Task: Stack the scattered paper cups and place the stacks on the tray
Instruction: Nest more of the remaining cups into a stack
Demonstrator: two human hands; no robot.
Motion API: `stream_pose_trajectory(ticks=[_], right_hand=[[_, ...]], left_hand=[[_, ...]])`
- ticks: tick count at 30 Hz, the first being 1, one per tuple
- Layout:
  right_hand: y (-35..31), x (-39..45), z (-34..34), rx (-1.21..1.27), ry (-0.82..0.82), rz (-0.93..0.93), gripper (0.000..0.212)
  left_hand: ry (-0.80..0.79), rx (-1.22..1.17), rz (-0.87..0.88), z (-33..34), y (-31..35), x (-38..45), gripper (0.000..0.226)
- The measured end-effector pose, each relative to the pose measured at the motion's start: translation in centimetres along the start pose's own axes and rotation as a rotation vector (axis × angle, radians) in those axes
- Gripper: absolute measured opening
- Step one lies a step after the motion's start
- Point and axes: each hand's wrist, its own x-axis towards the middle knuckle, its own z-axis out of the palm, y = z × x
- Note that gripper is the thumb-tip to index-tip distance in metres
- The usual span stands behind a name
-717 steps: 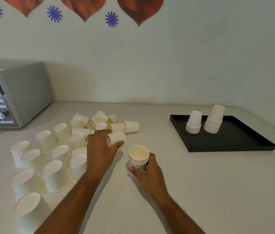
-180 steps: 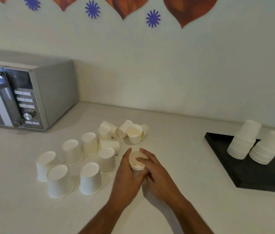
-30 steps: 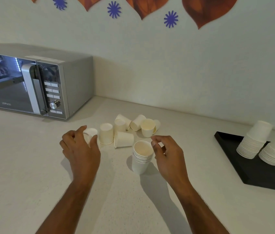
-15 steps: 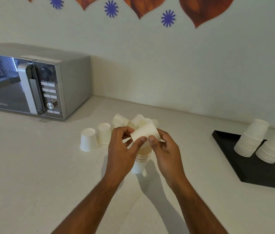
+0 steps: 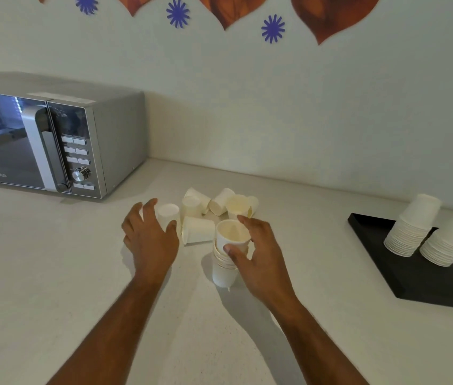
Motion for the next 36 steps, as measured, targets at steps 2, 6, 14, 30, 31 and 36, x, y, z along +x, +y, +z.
stream_pose_trajectory(ticks=[2,6,14,30,31,36], right_hand=[[0.2,-0.3,0.6,0.011,-0.096,0.02,0.071],[0.9,-0.7,1.6,0.121,-0.133,0.138,0.102],[3.1,-1.8,3.3,0.256,-0.183,0.285,0.113],[5.0,-2.3,6.0,0.38,-0.002,0.312,0.084],[5.0,-2.3,5.9,0.351,0.0,0.31,0.083],[4.8,-2.4,5.9,0.355,0.001,0.309,0.09]], left_hand=[[-0.104,0.158,-0.045,0.1,-1.0,0.9,0.074],[-0.24,0.311,-0.044,0.5,-2.5,1.9,0.077],[-0.199,0.35,0.052,0.4,-3.2,1.3,0.067],[-0.3,-0.693,-0.038,-0.7,5.4,-3.4,0.046],[-0.326,-0.704,0.003,-0.4,5.9,-3.7,0.053],[-0.472,-0.644,0.12,1.5,6.6,-5.1,0.068]])
